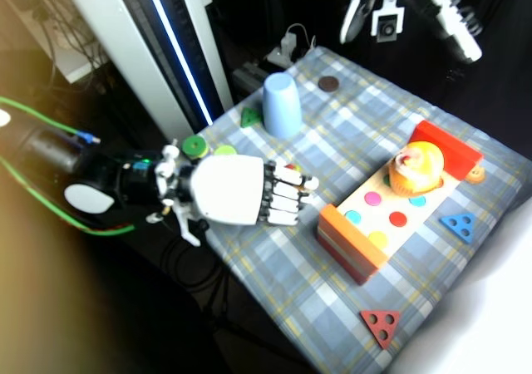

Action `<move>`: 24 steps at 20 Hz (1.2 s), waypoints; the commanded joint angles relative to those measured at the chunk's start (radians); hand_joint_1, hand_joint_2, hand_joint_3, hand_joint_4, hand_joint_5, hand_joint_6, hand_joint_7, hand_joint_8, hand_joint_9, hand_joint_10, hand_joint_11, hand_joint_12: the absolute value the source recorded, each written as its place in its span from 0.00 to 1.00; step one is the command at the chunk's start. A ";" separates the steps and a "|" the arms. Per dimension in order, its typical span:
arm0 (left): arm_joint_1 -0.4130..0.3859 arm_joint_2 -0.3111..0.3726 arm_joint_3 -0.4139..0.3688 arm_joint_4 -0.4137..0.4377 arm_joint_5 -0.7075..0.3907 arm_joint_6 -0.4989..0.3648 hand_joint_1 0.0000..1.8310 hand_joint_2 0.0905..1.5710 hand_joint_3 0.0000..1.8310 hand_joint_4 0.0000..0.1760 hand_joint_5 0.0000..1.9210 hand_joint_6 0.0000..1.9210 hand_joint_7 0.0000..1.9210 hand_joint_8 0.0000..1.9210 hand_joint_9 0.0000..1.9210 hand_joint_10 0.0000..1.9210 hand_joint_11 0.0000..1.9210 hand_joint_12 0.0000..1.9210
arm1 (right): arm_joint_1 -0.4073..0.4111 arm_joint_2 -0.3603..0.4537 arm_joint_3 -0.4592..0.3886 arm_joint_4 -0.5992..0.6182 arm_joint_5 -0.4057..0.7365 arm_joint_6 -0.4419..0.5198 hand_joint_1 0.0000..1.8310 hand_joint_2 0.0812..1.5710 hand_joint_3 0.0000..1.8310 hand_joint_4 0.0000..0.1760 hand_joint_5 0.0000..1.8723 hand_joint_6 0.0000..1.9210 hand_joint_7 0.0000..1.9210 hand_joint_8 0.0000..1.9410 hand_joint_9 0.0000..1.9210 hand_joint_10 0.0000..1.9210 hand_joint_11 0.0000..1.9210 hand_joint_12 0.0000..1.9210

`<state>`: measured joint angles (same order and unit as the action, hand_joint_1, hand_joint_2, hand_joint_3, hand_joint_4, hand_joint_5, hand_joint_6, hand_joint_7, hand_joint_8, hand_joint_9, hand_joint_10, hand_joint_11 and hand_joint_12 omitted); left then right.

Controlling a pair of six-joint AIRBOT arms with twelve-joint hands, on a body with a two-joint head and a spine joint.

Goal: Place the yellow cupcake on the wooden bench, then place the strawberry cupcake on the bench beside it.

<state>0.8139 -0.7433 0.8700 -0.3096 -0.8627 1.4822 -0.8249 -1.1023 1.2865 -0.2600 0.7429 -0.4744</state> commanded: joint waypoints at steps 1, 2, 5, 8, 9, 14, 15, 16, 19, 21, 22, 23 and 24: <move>0.002 0.008 0.001 -0.001 -0.149 -0.020 0.39 0.54 0.01 1.00 0.00 0.00 0.00 0.00 0.00 0.00 0.00 0.00 | 0.011 -0.002 0.002 0.012 0.096 0.004 0.70 0.64 0.00 0.00 0.64 0.22 0.63 0.42 0.61 0.51 0.53 0.78; 0.013 0.008 0.001 -0.007 -0.157 -0.028 0.40 0.54 0.01 1.00 0.00 0.00 0.00 0.00 0.00 0.00 0.00 0.00 | 0.013 -0.001 0.002 0.012 0.110 0.010 0.70 0.64 0.00 0.00 0.64 0.25 0.62 0.41 0.60 0.54 0.51 0.79; 0.038 0.011 -0.002 -0.022 -0.172 -0.039 0.40 0.55 0.00 1.00 0.00 0.00 0.00 0.00 0.00 0.00 0.00 0.00 | 0.031 0.020 0.000 0.012 0.202 0.049 0.67 0.63 0.00 0.00 0.64 0.30 0.56 0.50 0.53 0.61 0.36 0.66; 0.059 0.011 -0.003 -0.036 -0.180 -0.047 0.45 0.54 0.00 1.00 0.00 0.00 0.00 0.00 0.00 0.00 0.00 0.00 | 0.121 0.049 0.008 0.011 0.259 0.050 0.66 0.71 0.00 0.00 0.53 0.42 0.44 0.75 0.36 0.75 0.28 0.91; 0.061 0.011 -0.003 -0.037 -0.181 -0.050 0.45 0.54 0.00 1.00 0.00 0.00 0.00 0.00 0.00 0.00 0.00 0.00 | 0.145 0.049 0.017 0.008 0.260 0.050 0.67 0.72 0.00 0.00 0.56 0.40 0.41 0.73 0.31 0.60 0.18 0.86; 0.066 0.004 0.000 -0.034 -0.166 -0.055 0.43 0.53 0.00 1.00 0.00 0.00 0.00 0.00 0.00 0.00 0.00 0.00 | 0.301 -0.011 0.105 0.004 0.185 0.030 0.75 0.66 0.00 0.00 0.52 0.48 0.65 0.31 0.49 0.53 0.23 0.59; 0.066 0.001 0.002 -0.034 -0.163 -0.055 0.43 0.53 0.00 1.00 0.00 0.00 0.00 0.00 0.00 0.00 0.00 0.00 | 0.335 -0.038 0.133 0.001 0.137 0.020 0.76 0.65 0.00 0.00 0.53 0.50 0.68 0.23 0.50 0.52 0.24 0.55; 0.066 -0.001 0.003 -0.033 -0.160 -0.055 0.43 0.53 0.00 1.00 0.00 0.00 0.00 0.00 0.00 0.00 0.00 0.00 | 0.358 -0.062 0.159 -0.003 0.101 0.020 0.70 0.64 0.00 0.00 0.59 0.36 0.66 0.31 0.50 0.43 0.16 0.70; 0.061 -0.008 0.010 -0.026 -0.149 -0.058 0.45 0.53 0.00 1.00 0.00 0.00 0.00 0.00 0.00 0.00 0.00 0.00 | 0.432 -0.138 0.233 -0.043 -0.023 0.020 0.68 0.65 0.00 0.00 0.64 0.36 0.52 0.35 0.41 0.05 0.01 0.66; 0.057 -0.012 0.013 -0.020 -0.148 -0.067 0.46 0.52 0.00 1.00 0.00 0.00 0.00 0.00 0.00 0.00 0.00 0.00 | 0.448 -0.163 0.257 -0.066 -0.073 0.020 0.69 0.66 0.00 0.00 0.70 0.20 0.48 0.55 0.41 0.25 0.05 0.79; 0.055 -0.013 0.016 -0.016 -0.145 -0.071 0.47 0.52 0.00 1.00 0.00 0.00 0.00 0.00 0.00 0.00 0.00 0.00 | 0.449 -0.171 0.264 -0.072 -0.089 0.020 0.70 0.66 0.00 0.00 0.72 0.08 0.51 0.61 0.39 0.49 0.09 0.89; 0.051 -0.016 0.018 -0.012 -0.141 -0.074 0.47 0.52 0.00 1.00 0.00 0.00 0.00 0.00 0.00 0.00 0.00 0.00 | 0.449 -0.179 0.272 -0.084 -0.112 0.020 0.69 0.67 0.00 0.00 0.72 0.04 0.48 0.67 0.33 0.67 0.05 0.92; 0.049 -0.018 0.019 -0.009 -0.138 -0.075 0.49 0.52 0.00 1.00 0.00 0.00 0.00 0.00 0.00 0.00 0.00 0.00 | 0.449 -0.185 0.278 -0.095 -0.132 0.020 0.67 0.61 0.00 0.00 0.76 0.06 0.40 0.69 0.27 0.81 0.09 0.98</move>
<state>0.8776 -0.7578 0.8848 -0.3195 -0.8845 1.4155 -0.3920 -1.2903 1.5608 -0.3893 0.5121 -0.4534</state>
